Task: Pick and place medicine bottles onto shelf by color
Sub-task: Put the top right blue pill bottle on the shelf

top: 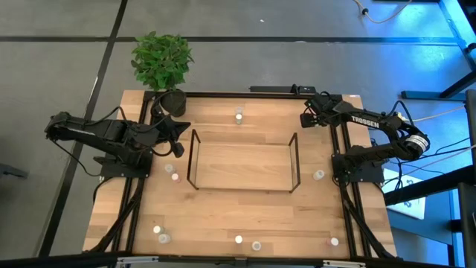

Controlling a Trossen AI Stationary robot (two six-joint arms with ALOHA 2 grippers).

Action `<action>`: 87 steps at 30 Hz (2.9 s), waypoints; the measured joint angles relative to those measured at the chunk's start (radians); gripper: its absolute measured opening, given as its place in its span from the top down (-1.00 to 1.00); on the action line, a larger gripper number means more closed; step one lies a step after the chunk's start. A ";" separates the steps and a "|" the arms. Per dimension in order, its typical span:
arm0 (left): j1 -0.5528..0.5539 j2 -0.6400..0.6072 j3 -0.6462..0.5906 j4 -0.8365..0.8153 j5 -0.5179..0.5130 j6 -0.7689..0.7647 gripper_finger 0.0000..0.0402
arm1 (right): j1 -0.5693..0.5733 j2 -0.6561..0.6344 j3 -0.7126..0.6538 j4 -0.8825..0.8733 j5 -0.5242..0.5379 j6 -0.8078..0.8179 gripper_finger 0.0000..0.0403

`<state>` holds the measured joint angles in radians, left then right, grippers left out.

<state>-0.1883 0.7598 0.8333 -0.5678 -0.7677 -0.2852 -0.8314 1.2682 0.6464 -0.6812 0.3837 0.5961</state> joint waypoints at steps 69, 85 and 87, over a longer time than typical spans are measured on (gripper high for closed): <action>0.000 0.000 0.000 0.000 0.000 0.000 1.00 | -0.023 -0.001 -0.047 0.095 -0.013 -0.082 0.42; 0.000 0.000 0.000 0.000 0.000 0.000 1.00 | -0.022 -0.003 0.027 0.041 -0.100 -0.176 0.41; 0.000 0.000 0.000 0.000 0.000 0.000 1.00 | -0.022 -0.003 0.057 0.021 -0.099 -0.187 0.40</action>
<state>-0.1881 0.7599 0.8333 -0.5678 -0.7677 -0.2849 -0.8532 1.2652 0.7032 -0.6598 0.2848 0.4089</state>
